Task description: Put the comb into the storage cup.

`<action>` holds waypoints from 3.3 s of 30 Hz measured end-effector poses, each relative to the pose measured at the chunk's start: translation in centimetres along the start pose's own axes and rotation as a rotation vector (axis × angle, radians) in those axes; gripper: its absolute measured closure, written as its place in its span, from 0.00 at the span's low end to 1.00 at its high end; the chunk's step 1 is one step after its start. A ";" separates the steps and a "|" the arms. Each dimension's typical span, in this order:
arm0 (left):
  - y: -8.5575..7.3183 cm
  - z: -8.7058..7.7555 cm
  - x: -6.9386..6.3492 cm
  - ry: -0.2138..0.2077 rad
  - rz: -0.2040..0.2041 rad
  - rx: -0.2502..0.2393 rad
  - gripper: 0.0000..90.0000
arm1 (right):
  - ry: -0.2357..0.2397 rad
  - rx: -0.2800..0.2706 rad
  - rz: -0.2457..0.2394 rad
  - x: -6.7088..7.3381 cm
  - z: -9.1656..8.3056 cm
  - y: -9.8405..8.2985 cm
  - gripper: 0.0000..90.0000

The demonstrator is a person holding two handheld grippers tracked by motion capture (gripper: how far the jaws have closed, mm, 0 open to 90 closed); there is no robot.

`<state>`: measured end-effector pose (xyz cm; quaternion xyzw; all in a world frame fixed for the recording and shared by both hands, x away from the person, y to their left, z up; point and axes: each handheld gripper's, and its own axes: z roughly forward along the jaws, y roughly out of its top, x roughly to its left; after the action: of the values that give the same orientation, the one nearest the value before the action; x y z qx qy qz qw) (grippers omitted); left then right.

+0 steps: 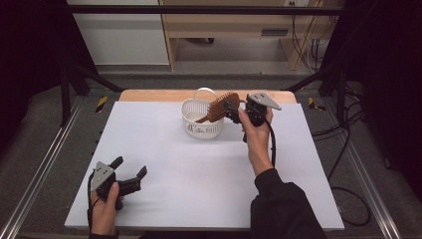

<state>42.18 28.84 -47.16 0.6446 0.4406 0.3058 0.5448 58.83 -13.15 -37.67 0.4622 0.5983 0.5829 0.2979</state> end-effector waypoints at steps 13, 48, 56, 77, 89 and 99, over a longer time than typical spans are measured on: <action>0.1 0.0 0.2 0.012 0.007 -0.007 0.02 | 0.011 0.010 -0.011 -0.4 -1.4 0.9 0.07; 0.0 -0.2 0.4 0.027 0.013 -0.010 0.02 | -0.029 -0.085 -0.049 -2.5 -5.9 2.5 0.05; 0.1 -0.2 0.4 0.036 0.014 -0.018 0.02 | -0.039 -0.089 -0.044 -3.1 -6.8 2.6 0.06; 0.1 -0.4 0.5 0.039 0.019 -0.031 0.02 | -0.033 -0.088 -0.094 -4.3 -9.9 2.1 0.04; 0.2 -0.5 0.5 0.040 0.022 -0.039 0.02 | -0.045 -0.101 -0.084 -5.3 -11.7 2.0 0.02; 0.2 -0.8 0.7 0.043 0.028 -0.049 0.02 | -0.047 -0.124 -0.087 -5.8 -13.7 2.2 0.02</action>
<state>41.83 29.86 -46.82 0.6302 0.4358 0.3380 0.5466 49.37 -24.39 -34.63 0.4299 0.5733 0.5942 0.3653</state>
